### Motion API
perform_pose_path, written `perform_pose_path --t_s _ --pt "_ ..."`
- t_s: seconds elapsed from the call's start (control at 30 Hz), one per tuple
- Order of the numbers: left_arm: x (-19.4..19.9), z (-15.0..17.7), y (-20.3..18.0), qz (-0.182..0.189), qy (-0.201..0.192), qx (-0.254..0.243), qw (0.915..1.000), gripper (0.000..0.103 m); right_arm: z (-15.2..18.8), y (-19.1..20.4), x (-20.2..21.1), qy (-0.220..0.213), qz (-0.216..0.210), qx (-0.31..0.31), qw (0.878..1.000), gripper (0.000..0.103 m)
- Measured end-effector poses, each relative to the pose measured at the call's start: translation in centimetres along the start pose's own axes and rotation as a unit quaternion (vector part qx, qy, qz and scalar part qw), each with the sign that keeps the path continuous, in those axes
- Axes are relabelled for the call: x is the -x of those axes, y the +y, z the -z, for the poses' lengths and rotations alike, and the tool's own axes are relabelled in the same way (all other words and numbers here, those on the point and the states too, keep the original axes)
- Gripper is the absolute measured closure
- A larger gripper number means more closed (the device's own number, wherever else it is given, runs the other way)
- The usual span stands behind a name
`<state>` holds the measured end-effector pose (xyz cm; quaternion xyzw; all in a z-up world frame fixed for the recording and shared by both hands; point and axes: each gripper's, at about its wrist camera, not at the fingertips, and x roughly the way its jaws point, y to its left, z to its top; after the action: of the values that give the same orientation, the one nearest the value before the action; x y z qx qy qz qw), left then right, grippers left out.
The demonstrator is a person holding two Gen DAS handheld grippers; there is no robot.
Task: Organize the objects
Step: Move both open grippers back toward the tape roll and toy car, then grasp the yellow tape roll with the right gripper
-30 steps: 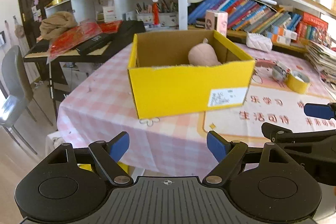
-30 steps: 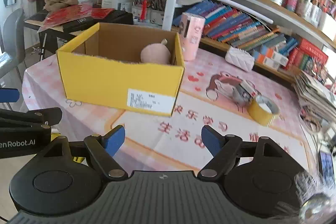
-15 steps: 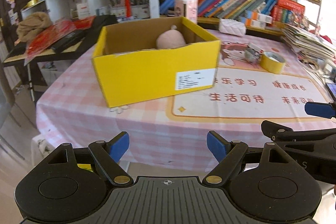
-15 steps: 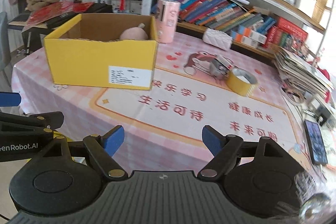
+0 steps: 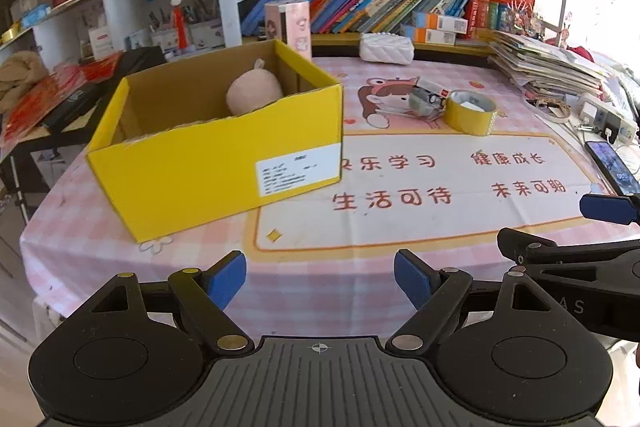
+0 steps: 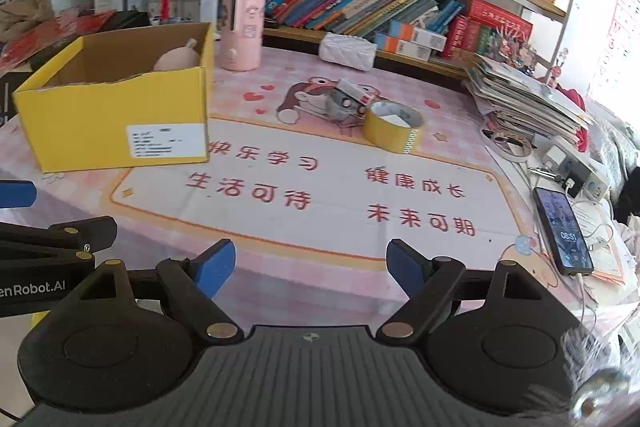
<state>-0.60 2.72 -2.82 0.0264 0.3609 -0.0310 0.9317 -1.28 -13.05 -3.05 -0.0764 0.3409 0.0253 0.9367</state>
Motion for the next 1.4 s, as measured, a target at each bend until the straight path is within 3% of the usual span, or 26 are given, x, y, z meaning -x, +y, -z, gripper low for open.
perform_pose_path --t_s 0.83,1.4 --pt "-8.6 -7.4 -6.2 0.008 0.005 0.008 0.9999 0.020 -6.1 -8.1 -8.8 0.014 0.013 0.004 1.000 0.021" --pt "-11.8 -11.2 -8.8 -0.030 -0.002 0.037 0.9988 0.020 -10.3 -12.3 -14.2 -0.002 -0.038 0.020 0.999 0.022"
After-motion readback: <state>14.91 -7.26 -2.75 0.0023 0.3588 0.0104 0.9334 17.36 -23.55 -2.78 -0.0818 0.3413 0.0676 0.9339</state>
